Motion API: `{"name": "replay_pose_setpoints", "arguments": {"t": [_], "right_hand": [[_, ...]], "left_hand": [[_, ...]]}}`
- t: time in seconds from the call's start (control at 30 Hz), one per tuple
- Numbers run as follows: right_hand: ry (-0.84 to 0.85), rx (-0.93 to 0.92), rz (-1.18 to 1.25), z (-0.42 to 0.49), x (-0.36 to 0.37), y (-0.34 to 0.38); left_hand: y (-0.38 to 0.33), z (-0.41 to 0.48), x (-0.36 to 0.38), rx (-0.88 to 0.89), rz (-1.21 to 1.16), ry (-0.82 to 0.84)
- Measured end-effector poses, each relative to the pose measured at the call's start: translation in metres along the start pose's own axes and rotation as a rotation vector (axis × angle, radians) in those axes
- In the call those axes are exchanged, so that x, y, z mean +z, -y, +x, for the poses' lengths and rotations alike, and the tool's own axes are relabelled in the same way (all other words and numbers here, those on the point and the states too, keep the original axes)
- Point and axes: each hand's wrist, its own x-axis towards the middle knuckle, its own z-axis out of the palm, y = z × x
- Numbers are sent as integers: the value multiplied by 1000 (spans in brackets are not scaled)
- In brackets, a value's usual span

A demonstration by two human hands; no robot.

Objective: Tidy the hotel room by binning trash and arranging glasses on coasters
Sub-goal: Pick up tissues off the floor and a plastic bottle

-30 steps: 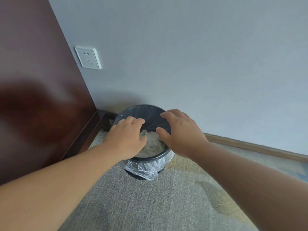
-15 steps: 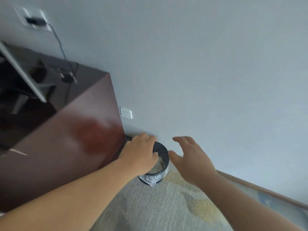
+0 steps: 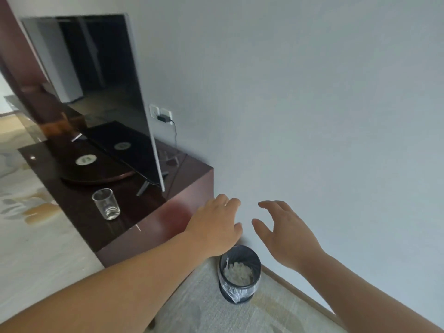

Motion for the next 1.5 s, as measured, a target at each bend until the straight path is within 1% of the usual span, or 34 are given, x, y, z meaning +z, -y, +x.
{"name": "replay_pose_setpoints", "arguments": {"t": [0.13,0.33,0.57,0.73,0.93,1.03,1.23,1.33,1.5], "right_hand": [[-14,-63,8,-8,-15,37],[-30,-138,2,-26,-18,92],[-22,-219,-28,-48,0,170],[9,-317,-24,-52,20,225],[41,-470,27,-42,51,288],[117,-588,77,-33,67,315],[273,-839,175,-38,94,362],[346,-968,211,-53,111,387],[473,-1124,260,-95,133,435]], "left_hand": [[7,-24,-31,-24,10,-45],[31,-67,-62,-50,5,-120],[79,-138,-95,-90,-5,-203],[114,-185,-117,-174,13,-242],[146,-239,-143,-390,36,-309],[157,-270,-156,-518,60,-348],[161,-333,-158,-812,92,-329],[158,-368,-154,-958,104,-322],[150,-439,-155,-1164,145,-354]]}}
